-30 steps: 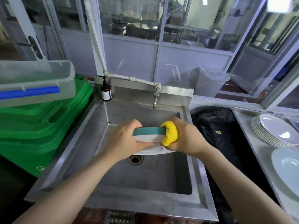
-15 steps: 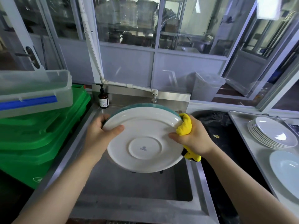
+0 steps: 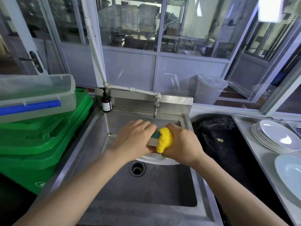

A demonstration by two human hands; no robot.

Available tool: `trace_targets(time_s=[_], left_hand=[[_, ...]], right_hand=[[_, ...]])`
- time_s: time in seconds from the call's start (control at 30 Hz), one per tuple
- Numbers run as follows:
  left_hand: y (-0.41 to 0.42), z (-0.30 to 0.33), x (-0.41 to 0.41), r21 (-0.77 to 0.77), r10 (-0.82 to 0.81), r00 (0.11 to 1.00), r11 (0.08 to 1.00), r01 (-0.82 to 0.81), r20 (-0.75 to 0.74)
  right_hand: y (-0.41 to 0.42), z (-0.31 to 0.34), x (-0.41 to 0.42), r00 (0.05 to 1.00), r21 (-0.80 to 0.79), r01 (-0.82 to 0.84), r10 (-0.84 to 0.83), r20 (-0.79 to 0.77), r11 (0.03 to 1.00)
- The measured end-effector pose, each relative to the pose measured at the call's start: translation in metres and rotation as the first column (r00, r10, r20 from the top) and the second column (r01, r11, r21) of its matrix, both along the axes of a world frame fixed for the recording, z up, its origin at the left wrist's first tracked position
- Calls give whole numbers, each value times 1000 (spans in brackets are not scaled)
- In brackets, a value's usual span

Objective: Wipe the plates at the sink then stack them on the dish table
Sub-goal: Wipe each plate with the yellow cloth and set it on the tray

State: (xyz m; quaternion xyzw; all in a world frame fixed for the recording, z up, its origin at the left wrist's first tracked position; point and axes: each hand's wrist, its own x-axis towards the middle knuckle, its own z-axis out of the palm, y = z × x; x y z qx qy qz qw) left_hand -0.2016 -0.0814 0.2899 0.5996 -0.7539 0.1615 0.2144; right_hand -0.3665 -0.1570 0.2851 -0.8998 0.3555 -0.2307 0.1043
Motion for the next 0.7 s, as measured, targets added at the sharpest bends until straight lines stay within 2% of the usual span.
trace_targets(time_s=[0.2,0.27,0.37,0.43,0.53,0.6,0.7], left_hand=[[10,-5,10,-14,-34,983,999,32,-179],[16,-4,18,-42,-5,955,999,-8,-297],[24,0,28,-60,24,898,997,-56,-440],[31,2,31,-59,66,828,991,-118,-556],[37,0,34,-6,138,635,976,-218,-760],[39,-6,33,12,151,528,966,-259,-836],[39,-17,35,33,147,420,963,-267,-895]], right_hand=[[5,13,-12,995,-11,-89,88,-52,996],[-1,16,-25,996,81,-92,91,17,992],[-10,13,-44,970,240,-137,81,229,961],[-10,10,-48,941,296,-142,36,336,944],[-15,7,-49,895,373,-134,-50,444,918],[-20,5,-50,870,403,-170,-55,489,899],[-24,-1,-49,844,459,-237,-52,534,856]])
